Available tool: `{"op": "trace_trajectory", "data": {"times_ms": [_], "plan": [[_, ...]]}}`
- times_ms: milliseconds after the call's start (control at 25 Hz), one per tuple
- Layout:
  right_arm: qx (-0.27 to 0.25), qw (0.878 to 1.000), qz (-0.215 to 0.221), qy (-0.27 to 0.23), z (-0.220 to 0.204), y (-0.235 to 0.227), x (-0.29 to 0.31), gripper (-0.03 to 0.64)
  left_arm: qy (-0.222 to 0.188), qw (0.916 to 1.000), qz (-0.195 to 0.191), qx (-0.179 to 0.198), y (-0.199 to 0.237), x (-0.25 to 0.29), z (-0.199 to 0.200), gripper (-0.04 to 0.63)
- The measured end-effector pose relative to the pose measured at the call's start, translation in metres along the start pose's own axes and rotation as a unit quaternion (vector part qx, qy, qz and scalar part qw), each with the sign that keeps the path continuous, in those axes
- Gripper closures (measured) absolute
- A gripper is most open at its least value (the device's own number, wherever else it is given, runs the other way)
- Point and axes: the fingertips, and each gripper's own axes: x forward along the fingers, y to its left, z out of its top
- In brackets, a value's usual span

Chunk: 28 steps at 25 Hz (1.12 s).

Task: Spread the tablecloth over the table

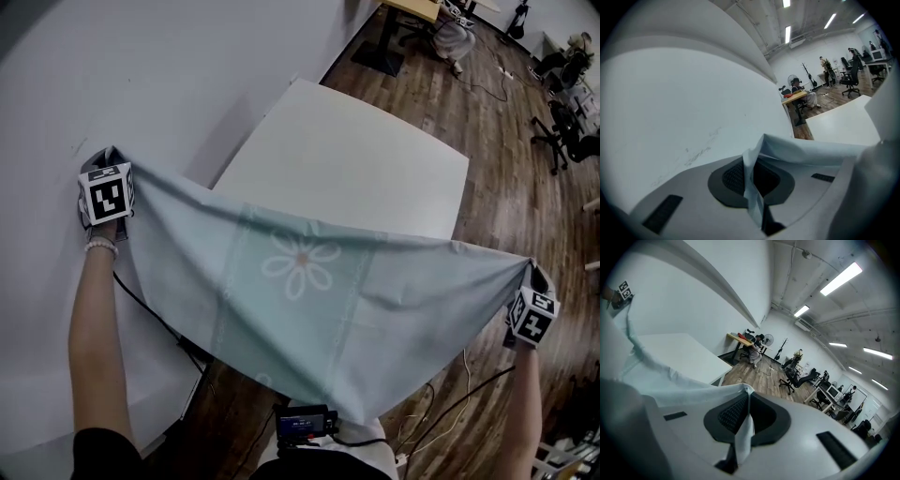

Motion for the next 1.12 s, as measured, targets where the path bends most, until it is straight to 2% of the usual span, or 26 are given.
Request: {"op": "trace_trajectory", "data": {"times_ms": [80,280,440,560,680,800,960,1120], "plan": [[-0.001,1.000,-0.008,0.000,0.005,-0.004,0.008,0.581,-0.009,0.9998,-0.008,0.017,-0.009,0.011,0.022,0.580],[-0.007,0.999,-0.032,-0.005,0.025,-0.010,0.029,0.583,-0.040,0.9982,-0.045,0.008,-0.030,0.044,0.082,0.580],[-0.005,0.998,-0.054,-0.011,0.051,-0.025,0.053,0.582,-0.069,0.9967,-0.041,-0.003,-0.034,0.064,0.144,0.580],[0.002,0.997,-0.068,-0.018,0.052,-0.032,0.063,0.583,-0.089,0.9955,-0.032,-0.004,-0.035,0.066,0.166,0.580],[0.012,0.997,-0.071,-0.016,0.046,-0.033,0.069,0.582,-0.091,0.9951,-0.037,-0.003,-0.040,0.070,0.170,0.578],[0.009,0.998,-0.058,0.001,0.040,-0.027,0.083,0.583,-0.074,0.9957,-0.054,0.013,-0.059,0.084,0.166,0.578],[0.003,0.999,-0.037,0.040,0.023,-0.004,0.105,0.583,-0.019,0.9933,-0.085,0.075,-0.094,0.114,0.137,0.578],[0.016,0.996,-0.031,0.087,-0.012,0.006,0.116,0.581,0.041,0.9826,-0.108,0.145,-0.127,0.120,0.086,0.578]]}}
